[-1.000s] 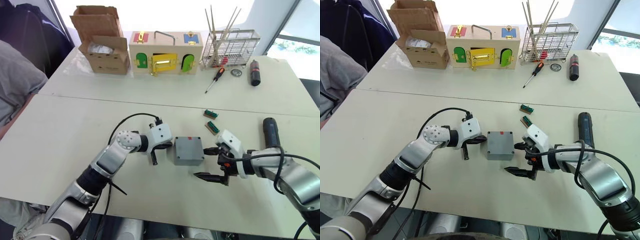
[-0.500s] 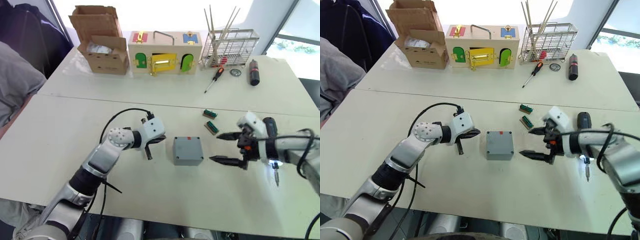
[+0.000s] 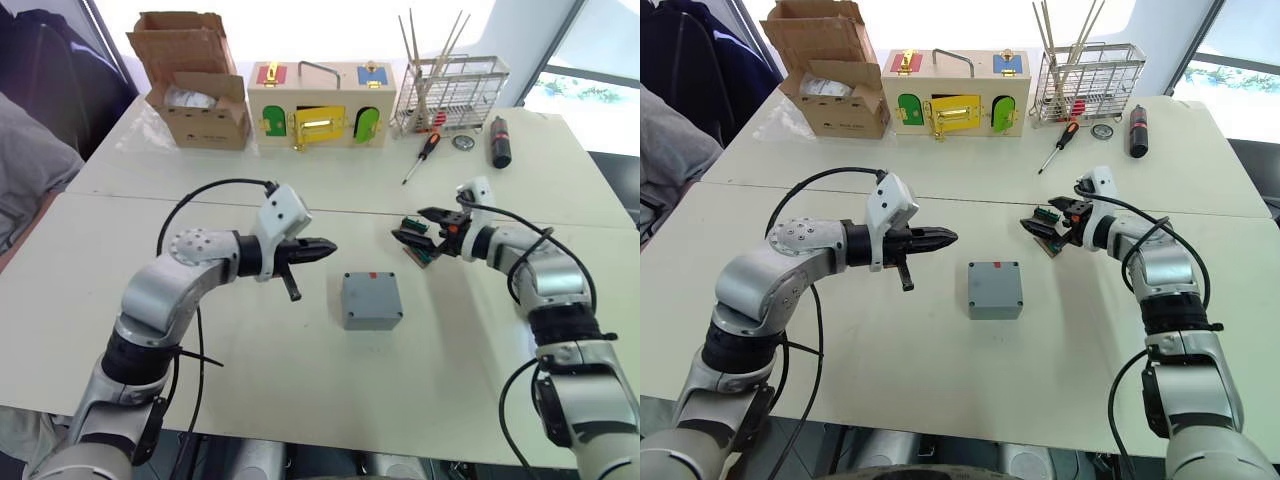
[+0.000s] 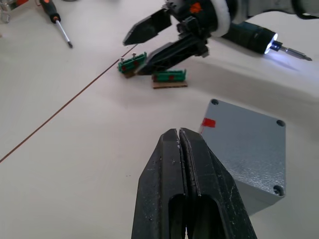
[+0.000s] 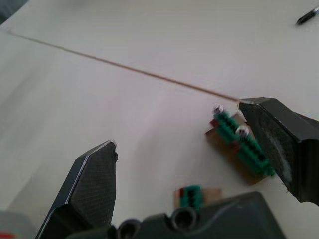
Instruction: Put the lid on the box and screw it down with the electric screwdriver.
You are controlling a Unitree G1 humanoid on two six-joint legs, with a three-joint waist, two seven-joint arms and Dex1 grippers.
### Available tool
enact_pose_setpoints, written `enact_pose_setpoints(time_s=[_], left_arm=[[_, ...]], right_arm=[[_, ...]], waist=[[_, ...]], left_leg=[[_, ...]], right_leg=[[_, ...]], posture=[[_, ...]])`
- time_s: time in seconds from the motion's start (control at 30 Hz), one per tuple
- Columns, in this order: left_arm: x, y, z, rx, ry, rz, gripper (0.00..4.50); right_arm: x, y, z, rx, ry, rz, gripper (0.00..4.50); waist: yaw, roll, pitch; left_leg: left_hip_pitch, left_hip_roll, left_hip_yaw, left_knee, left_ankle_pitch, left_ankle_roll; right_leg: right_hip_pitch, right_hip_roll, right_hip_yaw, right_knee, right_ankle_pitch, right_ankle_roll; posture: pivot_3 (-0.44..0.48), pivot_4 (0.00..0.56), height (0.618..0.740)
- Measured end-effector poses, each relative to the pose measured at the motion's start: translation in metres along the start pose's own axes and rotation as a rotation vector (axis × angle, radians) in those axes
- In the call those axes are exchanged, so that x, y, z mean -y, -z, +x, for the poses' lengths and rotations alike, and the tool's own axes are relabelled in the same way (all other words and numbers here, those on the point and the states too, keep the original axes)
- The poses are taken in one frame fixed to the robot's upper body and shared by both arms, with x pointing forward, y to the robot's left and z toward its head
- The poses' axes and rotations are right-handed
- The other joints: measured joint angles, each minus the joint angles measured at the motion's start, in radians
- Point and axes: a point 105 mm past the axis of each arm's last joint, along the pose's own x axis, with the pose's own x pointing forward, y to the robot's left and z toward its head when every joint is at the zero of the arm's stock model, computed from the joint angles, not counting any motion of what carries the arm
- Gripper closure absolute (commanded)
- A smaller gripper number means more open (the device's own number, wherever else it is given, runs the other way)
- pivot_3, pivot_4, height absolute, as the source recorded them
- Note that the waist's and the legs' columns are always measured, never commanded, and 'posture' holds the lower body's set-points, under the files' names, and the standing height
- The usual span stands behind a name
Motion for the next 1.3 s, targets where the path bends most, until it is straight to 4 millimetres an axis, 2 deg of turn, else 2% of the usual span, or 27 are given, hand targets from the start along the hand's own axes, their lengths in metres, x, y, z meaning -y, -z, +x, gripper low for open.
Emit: enact_pose_setpoints(time_s=[0.07,0.37,0.83,0.93,1.07,1.3], left_arm=[[0.001,0.003,0.0,-0.007,-0.006,-0.018,4.5],[-0.001,0.006,-0.003,-0.024,-0.033,-0.027,4.5],[0.005,0.008,0.004,-0.035,-0.018,-0.018,4.5],[0.005,0.009,0.005,-0.036,-0.014,-0.017,4.5],[0.007,0.009,0.006,-0.04,-0.007,-0.016,4.5],[0.007,0.009,0.006,-0.039,-0.006,-0.012,4.5]], right_arm=[[0.004,0.001,0.002,0.005,0.008,-0.004,1.74],[0.006,0.014,0.005,-0.015,0.007,-0.009,1.74],[0.012,0.016,0.002,-0.012,0.039,0.009,1.74],[0.012,0.017,0.002,-0.012,0.04,0.009,2.52],[0.012,0.017,0.002,-0.011,0.043,0.01,4.45],[0.013,0.019,0.001,-0.02,0.053,0.003,4.49]], waist=[[0.0,0.0,0.0],[-0.002,0.0,0.0],[-0.002,0.0,0.0],[-0.002,0.0,0.0],[-0.002,0.0,0.0],[-0.002,0.0,0.0]], left_leg=[[0.0,0.0,0.0,0.0,0.0,0.0],[0.0,0.0,0.0,0.0,0.0,0.0],[0.0,0.0,0.0,0.0,0.0,-0.001],[0.0,0.0,0.0,0.0,0.0,-0.001],[0.0,0.0,0.0,0.0,0.0,-0.001],[0.0,0.0,0.0,0.0,0.0,-0.001]], right_leg=[[0.0,0.0,0.0,0.0,0.0,0.0],[0.0,0.0,0.0,0.0,0.0,0.0],[0.0,0.0,0.0,0.0,0.0,0.0],[0.0,0.0,0.0,0.0,0.0,0.0],[0.0,0.0,0.0,0.0,0.0,0.0],[0.0,0.0,0.0,0.0,0.0,0.0]], posture=[[0.0,0.15,0.74],[0.0,0.15,0.74],[0.0,0.15,0.74],[0.0,0.15,0.74],[0.0,0.15,0.74],[0.0,0.15,0.74]])
